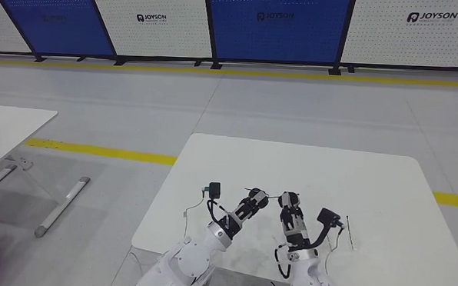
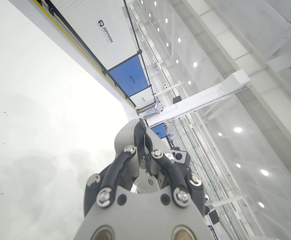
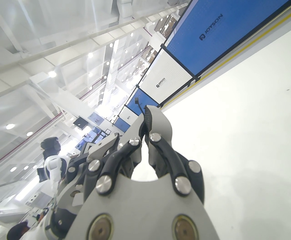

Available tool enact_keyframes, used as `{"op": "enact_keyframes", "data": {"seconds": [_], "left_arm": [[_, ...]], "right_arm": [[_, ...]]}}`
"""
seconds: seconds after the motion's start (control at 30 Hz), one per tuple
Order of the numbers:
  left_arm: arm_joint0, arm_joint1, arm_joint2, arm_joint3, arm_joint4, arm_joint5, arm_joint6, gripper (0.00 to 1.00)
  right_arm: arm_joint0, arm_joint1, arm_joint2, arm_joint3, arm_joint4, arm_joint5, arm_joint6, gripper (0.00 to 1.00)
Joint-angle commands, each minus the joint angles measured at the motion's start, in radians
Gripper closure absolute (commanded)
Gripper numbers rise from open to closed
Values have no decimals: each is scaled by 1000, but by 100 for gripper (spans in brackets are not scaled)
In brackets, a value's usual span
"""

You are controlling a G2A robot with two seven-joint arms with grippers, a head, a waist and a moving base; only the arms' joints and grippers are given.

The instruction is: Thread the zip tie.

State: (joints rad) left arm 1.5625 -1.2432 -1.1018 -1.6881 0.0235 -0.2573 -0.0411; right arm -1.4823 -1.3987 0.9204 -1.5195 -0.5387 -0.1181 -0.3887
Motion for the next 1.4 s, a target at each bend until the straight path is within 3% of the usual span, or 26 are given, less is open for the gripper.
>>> {"op": "enact_keyframes", "data": {"seconds": [0.0,0.23,0.4,0.8,0.97,1.2,1.37], "left_arm": [[0,0,0,0,0,0,0,100],[0,0,0,0,0,0,0,100],[0,0,0,0,0,0,0,100],[0,0,0,0,0,0,0,100],[0,0,0,0,0,0,0,100],[0,0,0,0,0,0,0,100],[0,0,0,0,0,0,0,100]], "right_arm": [[-3,-2,-1,-2,-4,-8,-5,100],[-21,-9,15,-11,49,-47,-41,100],[-4,-12,10,7,38,-7,37,100],[-4,-12,10,7,38,-7,37,100],[-17,-18,38,-20,148,-35,35,100],[-3,-28,39,7,236,-75,80,100],[8,-34,29,28,246,-87,102,100]]}}
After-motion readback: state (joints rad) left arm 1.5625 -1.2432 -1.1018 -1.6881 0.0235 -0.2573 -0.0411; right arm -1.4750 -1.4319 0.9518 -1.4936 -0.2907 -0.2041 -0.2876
